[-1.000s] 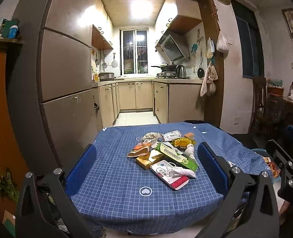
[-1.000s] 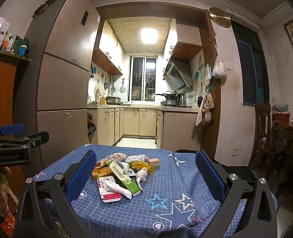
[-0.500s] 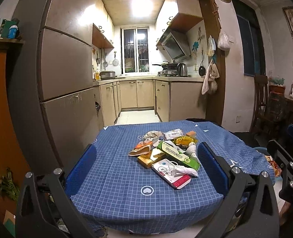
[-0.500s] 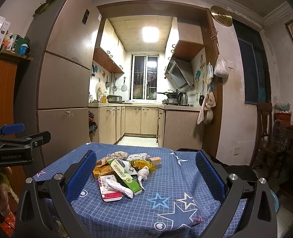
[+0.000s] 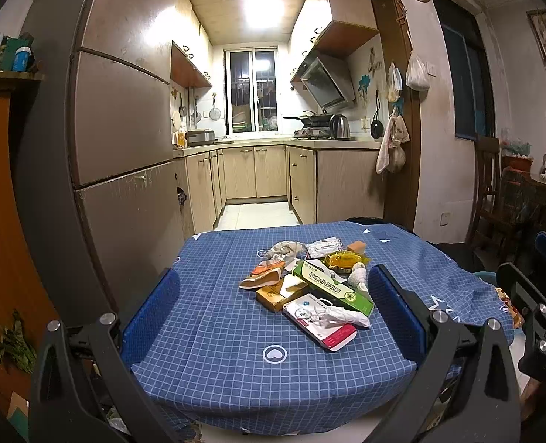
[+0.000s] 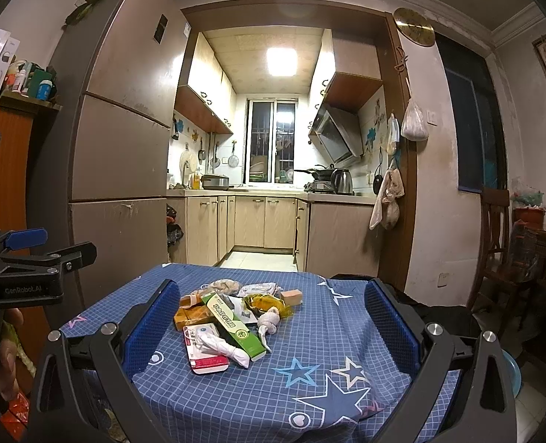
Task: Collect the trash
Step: 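Grasp the white cable with the right tool while the left tool grasps the white-red medicine box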
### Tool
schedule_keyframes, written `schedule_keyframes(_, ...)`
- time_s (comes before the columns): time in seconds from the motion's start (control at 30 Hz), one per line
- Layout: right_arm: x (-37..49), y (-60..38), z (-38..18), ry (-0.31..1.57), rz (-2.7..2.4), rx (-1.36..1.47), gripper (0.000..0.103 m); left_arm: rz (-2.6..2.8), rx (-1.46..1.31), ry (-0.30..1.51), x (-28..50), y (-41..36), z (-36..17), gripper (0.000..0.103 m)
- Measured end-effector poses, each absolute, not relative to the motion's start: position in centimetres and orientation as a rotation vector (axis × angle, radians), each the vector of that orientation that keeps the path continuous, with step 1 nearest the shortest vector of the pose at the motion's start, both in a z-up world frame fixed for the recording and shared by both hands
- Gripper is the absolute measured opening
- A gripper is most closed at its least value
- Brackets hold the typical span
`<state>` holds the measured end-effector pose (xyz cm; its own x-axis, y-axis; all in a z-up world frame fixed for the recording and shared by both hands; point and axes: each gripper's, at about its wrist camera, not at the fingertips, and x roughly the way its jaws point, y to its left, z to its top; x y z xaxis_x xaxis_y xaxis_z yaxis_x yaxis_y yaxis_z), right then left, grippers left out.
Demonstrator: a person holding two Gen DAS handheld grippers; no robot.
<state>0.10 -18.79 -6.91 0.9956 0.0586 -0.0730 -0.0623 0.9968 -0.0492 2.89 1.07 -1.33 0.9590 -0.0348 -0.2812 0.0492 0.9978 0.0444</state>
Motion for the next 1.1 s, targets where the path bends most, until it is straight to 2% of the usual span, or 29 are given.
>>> schedule_keyframes(0.17, 0.6, -18.9, -7.1, 0.100, 0.085, -0.052, 0.099, -0.050, 0.040, 0.294, 3.2, 1.4, -1.5, 0.098)
schedule_keyframes(0.37, 4.6, -20.0, -9.5, 0.258, 0.207, -0.064, 0.098, -0.034, -0.002, 0.338, 6.6, 4.0, -2.4, 0.098)
schedule_keyframes(0.43, 7.3, -19.6, -10.9, 0.342, 0.289, -0.096, 0.094, -0.049, -0.007, 0.379, 8.8, 4.8, -3.5, 0.098)
schedule_keyframes(0.53, 11.3, -18.0, -13.3, 0.443, 0.430, -0.168, 0.074, -0.092, -0.009, 0.426, 11.0, 5.4, -5.1, 0.098)
schedule_keyframes(0.57, 12.7, -17.3, -14.2, 0.472, 0.464, -0.198, 0.064, -0.112, -0.010, 0.448, 12.0, 5.8, -6.0, 0.098)
schedule_keyframes(0.6, 14.1, -16.7, -14.9, 0.501, 0.490, -0.227, 0.061, -0.133, -0.012, 0.467, 12.7, 6.1, -6.7, 0.098)
schedule_keyframes(0.83, 24.2, -13.2, -19.9, 0.658, 0.632, -0.315, 0.061, -0.278, -0.076, 0.635, 17.5, 7.4, -11.8, 0.098)
schedule_keyframes(1.0, 28.0, -13.1, -20.7, 0.752, 0.736, -0.251, 0.061, -0.337, -0.104, 0.693, 19.4, 6.8, -13.5, 0.098)
schedule_keyframes(1.03, 28.5, -13.1, -20.8, 0.778, 0.750, -0.227, 0.058, -0.346, -0.110, 0.705, 19.7, 6.6, -13.8, 0.098)
schedule_keyframes(1.1, 28.9, -13.1, -20.9, 0.807, 0.760, -0.204, 0.047, -0.354, -0.118, 0.721, 20.4, 6.1, -14.3, 0.098)
